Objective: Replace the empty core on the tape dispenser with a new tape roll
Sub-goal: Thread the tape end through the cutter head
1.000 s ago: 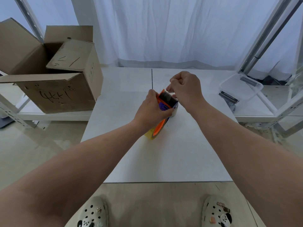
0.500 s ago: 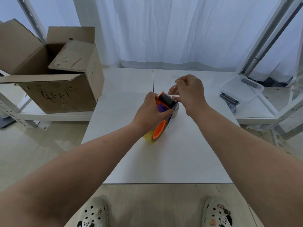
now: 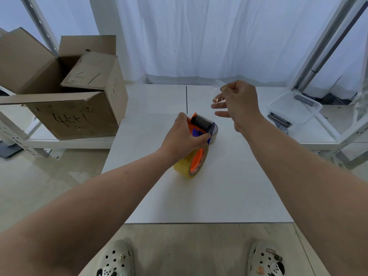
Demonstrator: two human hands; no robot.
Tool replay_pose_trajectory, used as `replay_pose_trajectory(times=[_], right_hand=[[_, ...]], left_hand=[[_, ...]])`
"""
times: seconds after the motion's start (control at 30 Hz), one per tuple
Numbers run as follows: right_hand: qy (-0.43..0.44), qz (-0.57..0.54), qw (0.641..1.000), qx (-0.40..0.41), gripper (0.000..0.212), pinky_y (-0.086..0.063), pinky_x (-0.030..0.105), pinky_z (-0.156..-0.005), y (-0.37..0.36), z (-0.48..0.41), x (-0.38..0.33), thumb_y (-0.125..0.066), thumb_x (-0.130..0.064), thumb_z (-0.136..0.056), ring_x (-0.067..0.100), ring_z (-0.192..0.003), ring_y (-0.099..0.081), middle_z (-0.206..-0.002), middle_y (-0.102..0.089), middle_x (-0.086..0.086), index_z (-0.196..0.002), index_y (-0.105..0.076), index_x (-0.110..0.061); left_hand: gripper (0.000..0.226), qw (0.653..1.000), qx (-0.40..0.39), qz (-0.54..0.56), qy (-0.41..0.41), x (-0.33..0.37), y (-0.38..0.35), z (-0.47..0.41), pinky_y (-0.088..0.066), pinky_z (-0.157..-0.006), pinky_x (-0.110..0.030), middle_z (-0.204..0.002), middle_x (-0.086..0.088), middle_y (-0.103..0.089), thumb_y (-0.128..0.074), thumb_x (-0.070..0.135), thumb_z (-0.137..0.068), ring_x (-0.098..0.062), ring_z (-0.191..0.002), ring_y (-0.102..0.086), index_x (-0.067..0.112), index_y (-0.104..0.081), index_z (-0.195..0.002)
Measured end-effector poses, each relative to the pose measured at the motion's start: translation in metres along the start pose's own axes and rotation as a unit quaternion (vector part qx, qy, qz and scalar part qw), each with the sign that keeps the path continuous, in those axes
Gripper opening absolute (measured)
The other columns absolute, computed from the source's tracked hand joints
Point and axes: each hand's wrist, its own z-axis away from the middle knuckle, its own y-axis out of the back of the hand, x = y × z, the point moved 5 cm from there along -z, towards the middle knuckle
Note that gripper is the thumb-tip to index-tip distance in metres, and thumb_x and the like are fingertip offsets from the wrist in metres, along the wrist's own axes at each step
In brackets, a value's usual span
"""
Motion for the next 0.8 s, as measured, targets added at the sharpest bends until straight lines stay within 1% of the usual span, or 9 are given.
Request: replay_pose_trajectory(times=[0.1,0.2,0.27,0.37,0.43,0.5,0.6,0.67,0.8], right_hand=[[0.008,-0.003,1.000,-0.010,0.011,-0.060,0.033,-0.057,-0.001,0.000,-0.003,-0.047,-0.012,-0.095,0.023,-0.065,-0.072,-0.075,-0.067,0.006,-0.097,-0.057,-0.008],[0.030,0.003,0.999,-0.017,0.010,-0.060,0.033,-0.056,-0.006,0.000,-0.009,-0.048,-0.012,-0.095,0.024,-0.064,-0.071,-0.075,-0.067,0.007,-0.098,-0.057,-0.009],[0.028,0.008,1.000,-0.010,0.010,-0.060,0.033,-0.056,-0.006,-0.002,-0.007,-0.047,-0.012,-0.095,0.023,-0.063,-0.072,-0.075,-0.067,0.007,-0.097,-0.056,-0.009],[-0.006,-0.012,1.000,0.007,0.011,-0.058,0.034,-0.056,0.001,-0.003,0.002,-0.046,-0.010,-0.096,0.023,-0.059,-0.070,-0.075,-0.068,0.009,-0.090,-0.056,-0.009],[-0.020,-0.027,0.999,0.012,0.013,-0.059,0.036,-0.057,0.003,-0.002,0.005,-0.046,-0.009,-0.095,0.022,-0.057,-0.069,-0.075,-0.067,0.010,-0.087,-0.055,-0.010],[-0.003,-0.020,1.000,0.013,0.012,-0.060,0.035,-0.057,0.002,-0.002,-0.001,-0.046,-0.009,-0.095,0.022,-0.059,-0.070,-0.075,-0.067,0.009,-0.089,-0.056,-0.009],[0.028,0.000,1.000,0.009,0.011,-0.059,0.032,-0.054,-0.002,-0.002,-0.009,-0.046,-0.011,-0.095,0.024,-0.061,-0.071,-0.073,-0.067,0.007,-0.089,-0.055,-0.013],[0.007,-0.013,1.000,0.015,0.011,-0.060,0.033,-0.055,-0.001,-0.003,-0.005,-0.046,-0.011,-0.095,0.023,-0.060,-0.071,-0.074,-0.067,0.008,-0.092,-0.056,-0.009],[-0.077,-0.071,0.994,0.023,0.014,-0.061,0.036,-0.059,0.006,-0.001,0.014,-0.047,-0.007,-0.095,0.023,-0.059,-0.069,-0.078,-0.068,0.012,-0.099,-0.058,-0.001]], left_hand=[[0.056,1.000,0.000,-0.020,0.000,0.002,-0.001,0.000,-0.045,-0.060,-0.023,-0.096,0.002,-0.049,-0.071,0.051,-0.072,-0.012,-0.078,-0.050,0.021,-0.033,-0.101],[0.056,0.999,-0.004,-0.031,-0.006,0.007,-0.004,0.002,-0.042,-0.056,-0.022,-0.092,0.002,-0.049,-0.071,0.051,-0.071,-0.009,-0.071,-0.048,0.020,-0.034,-0.101],[0.057,1.000,-0.004,-0.029,-0.008,0.007,-0.005,0.003,-0.043,-0.056,-0.023,-0.091,0.002,-0.050,-0.071,0.052,-0.071,-0.011,-0.072,-0.050,0.019,-0.035,-0.101],[0.057,1.000,-0.003,-0.025,-0.018,0.007,-0.005,0.006,-0.042,-0.057,-0.027,-0.088,0.001,-0.048,-0.071,0.051,-0.071,-0.013,-0.070,-0.048,0.016,-0.037,-0.101],[0.057,1.000,-0.006,-0.023,-0.020,0.008,-0.005,0.007,-0.044,-0.060,-0.029,-0.091,-0.001,-0.049,-0.071,0.050,-0.072,-0.014,-0.071,-0.048,0.015,-0.037,-0.102],[0.056,1.000,-0.009,-0.027,-0.013,0.008,-0.003,0.006,-0.047,-0.062,-0.030,-0.094,-0.001,-0.050,-0.070,0.050,-0.074,-0.014,-0.074,-0.049,0.016,-0.036,-0.103],[0.055,0.999,-0.007,-0.034,-0.004,0.006,0.001,0.004,-0.045,-0.059,-0.025,-0.094,0.001,-0.049,-0.069,0.051,-0.075,-0.010,-0.073,-0.047,0.019,-0.034,-0.102],[0.055,1.000,-0.007,-0.027,-0.009,0.004,0.002,0.004,-0.044,-0.059,-0.025,-0.094,0.001,-0.049,-0.070,0.051,-0.074,-0.011,-0.073,-0.048,0.019,-0.035,-0.103],[0.055,0.999,-0.017,0.014,-0.024,0.003,0.002,0.006,-0.047,-0.062,-0.027,-0.097,-0.003,-0.052,-0.073,0.045,-0.072,-0.013,-0.076,-0.049,0.017,-0.038,-0.105]])
